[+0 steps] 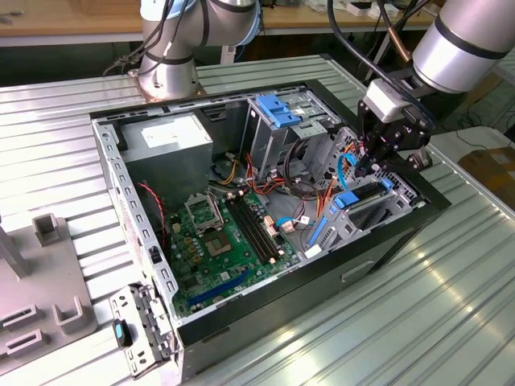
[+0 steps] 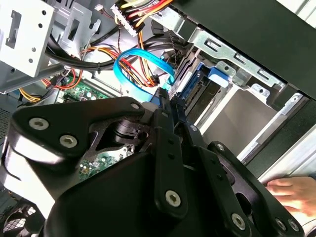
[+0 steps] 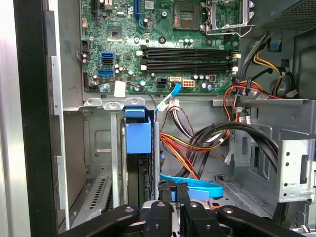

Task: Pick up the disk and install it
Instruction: 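Insert the first disk wire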

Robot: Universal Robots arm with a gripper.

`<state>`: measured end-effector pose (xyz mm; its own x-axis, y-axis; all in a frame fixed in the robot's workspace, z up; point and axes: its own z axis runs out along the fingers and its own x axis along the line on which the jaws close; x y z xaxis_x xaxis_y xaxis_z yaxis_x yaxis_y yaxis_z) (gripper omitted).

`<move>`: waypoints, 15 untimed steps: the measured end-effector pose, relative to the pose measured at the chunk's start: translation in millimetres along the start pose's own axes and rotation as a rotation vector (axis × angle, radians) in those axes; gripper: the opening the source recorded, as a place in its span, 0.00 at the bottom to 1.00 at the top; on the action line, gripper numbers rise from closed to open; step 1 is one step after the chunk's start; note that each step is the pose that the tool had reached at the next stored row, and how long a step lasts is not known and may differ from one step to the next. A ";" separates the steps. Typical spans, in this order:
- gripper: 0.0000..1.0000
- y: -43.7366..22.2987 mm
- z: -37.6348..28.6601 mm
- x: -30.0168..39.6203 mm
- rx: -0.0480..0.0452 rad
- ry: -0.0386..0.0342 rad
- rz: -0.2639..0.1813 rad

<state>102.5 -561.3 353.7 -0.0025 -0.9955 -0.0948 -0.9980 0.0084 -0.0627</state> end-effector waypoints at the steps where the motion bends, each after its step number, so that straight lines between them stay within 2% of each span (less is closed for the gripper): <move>1: 0.16 0.0 0.0 0.0 0.0000 -0.0005 0.000; 3: 0.16 0.0 0.0 0.6 0.0000 -0.0012 0.000; 8: 0.16 0.8 -1.6 15.5 0.0000 -0.0010 0.000; 11: 0.16 0.8 -1.9 18.1 0.0000 -0.0011 0.000; 15: 0.16 0.8 -1.8 18.3 0.0000 -0.0012 0.000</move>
<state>101.6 -579.7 353.6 -0.0024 -0.9954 -0.0960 -0.9980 0.0085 -0.0628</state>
